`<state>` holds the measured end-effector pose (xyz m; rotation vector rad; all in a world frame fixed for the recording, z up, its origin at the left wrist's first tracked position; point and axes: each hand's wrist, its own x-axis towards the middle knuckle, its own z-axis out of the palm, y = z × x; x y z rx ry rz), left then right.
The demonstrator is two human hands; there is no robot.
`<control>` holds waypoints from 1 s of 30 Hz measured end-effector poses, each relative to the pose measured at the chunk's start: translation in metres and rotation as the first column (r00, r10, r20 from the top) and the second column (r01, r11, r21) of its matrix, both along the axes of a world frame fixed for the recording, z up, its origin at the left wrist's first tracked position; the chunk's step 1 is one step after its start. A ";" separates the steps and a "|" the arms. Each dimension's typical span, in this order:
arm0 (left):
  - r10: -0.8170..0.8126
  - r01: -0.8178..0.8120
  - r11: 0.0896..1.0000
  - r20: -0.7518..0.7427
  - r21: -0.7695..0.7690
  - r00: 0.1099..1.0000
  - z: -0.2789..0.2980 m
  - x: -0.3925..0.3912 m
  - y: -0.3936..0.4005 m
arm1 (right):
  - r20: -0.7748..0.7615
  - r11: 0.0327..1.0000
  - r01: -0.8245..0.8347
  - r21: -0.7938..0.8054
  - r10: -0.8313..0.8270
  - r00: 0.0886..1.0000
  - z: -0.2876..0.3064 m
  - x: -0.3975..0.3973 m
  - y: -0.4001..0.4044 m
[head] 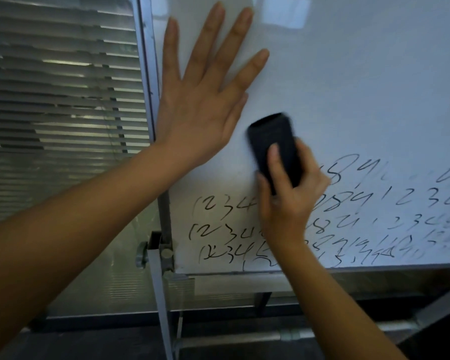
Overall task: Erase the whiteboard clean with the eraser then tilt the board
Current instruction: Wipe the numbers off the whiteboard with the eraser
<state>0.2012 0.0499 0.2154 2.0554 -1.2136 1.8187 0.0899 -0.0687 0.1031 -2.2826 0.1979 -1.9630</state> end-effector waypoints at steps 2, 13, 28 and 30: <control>0.008 -0.008 1.000 -0.011 0.008 1.000 0.001 -0.001 0.001 | -0.081 0.995 -0.027 -0.094 0.019 0.997 -0.019 0.005 0.014; 0.035 -0.035 0.999 0.003 0.031 0.999 0.000 -0.005 0.003 | 0.040 0.999 0.050 -0.010 -0.050 0.998 0.024 -0.012 -0.024; 0.000 0.000 0.999 0.000 0.039 1.000 -0.002 -0.003 0.006 | -0.089 0.979 -0.002 -0.204 -0.017 0.996 -0.042 0.001 0.015; -0.007 0.007 0.999 0.003 0.041 1.000 -0.002 -0.003 0.005 | -0.071 0.989 0.025 -0.149 -0.036 0.997 -0.033 -0.006 0.001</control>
